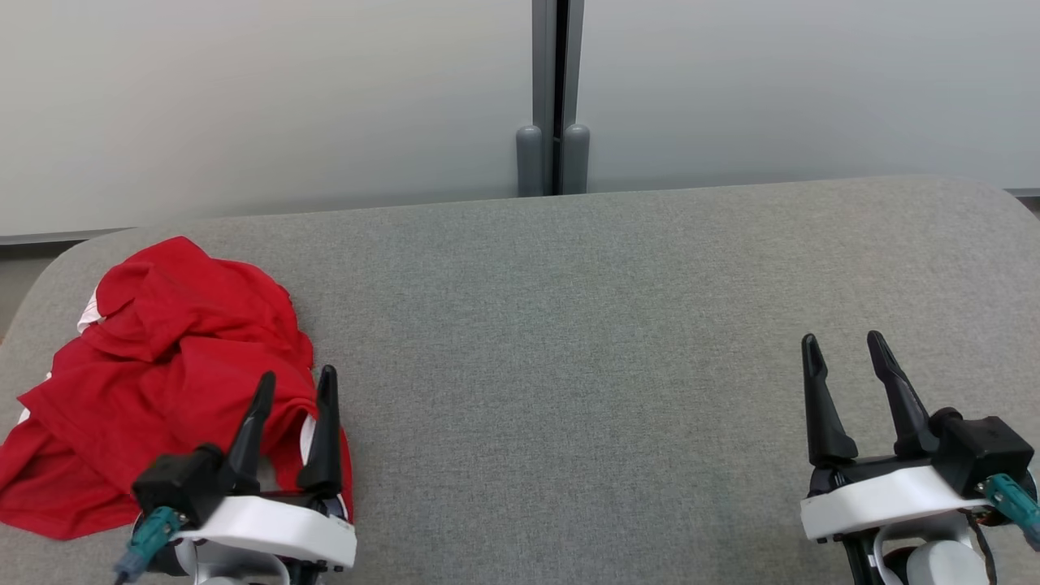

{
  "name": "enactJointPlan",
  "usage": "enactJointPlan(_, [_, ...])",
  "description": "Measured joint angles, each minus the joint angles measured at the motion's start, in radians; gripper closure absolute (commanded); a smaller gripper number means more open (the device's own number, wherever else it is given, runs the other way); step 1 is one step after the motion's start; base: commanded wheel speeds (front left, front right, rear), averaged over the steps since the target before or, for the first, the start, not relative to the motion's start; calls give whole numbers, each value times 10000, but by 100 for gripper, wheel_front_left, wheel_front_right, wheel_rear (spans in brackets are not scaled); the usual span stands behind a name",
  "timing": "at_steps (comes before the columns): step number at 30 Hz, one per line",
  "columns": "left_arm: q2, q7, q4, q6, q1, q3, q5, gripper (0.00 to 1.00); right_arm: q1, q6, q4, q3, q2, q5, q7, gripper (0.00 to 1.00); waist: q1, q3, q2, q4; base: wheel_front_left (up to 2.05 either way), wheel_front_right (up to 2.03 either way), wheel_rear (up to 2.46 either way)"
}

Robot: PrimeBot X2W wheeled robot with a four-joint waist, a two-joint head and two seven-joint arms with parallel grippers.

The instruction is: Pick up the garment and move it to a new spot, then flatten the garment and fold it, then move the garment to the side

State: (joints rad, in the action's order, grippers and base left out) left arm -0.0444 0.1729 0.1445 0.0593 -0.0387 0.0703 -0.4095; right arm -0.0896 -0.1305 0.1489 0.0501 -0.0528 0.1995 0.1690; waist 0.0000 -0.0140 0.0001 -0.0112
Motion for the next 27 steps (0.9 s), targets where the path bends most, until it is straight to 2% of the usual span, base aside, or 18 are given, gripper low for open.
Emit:
enactJointPlan(11, [-13, 249, 276, -288, -19, 359, 1338, 0, -22, 0, 69, 40, 31, -993, 263, 0, 0, 3, 0, 38, 0, 0, 0])
enactJointPlan(16, [-21, 347, 368, -330, -14, 230, 869, 0, -21, 0, 36, -19, 42, -1018, 372, 0, 0, -5, 0, 46, 0, 0, 0])
enactJointPlan(21, [-21, 451, 594, -255, -10, 219, 466, 0, 21, 0, 69, -29, 42, -487, 483, 0, 0, -14, 0, 21, 0, 0, 0])
enactJointPlan(27, [-25, 575, 746, -253, -8, 261, 512, 0, 66, 0, 366, 111, 46, -240, 602, 0, 0, 15, 0, -32, 0, 0, 0])
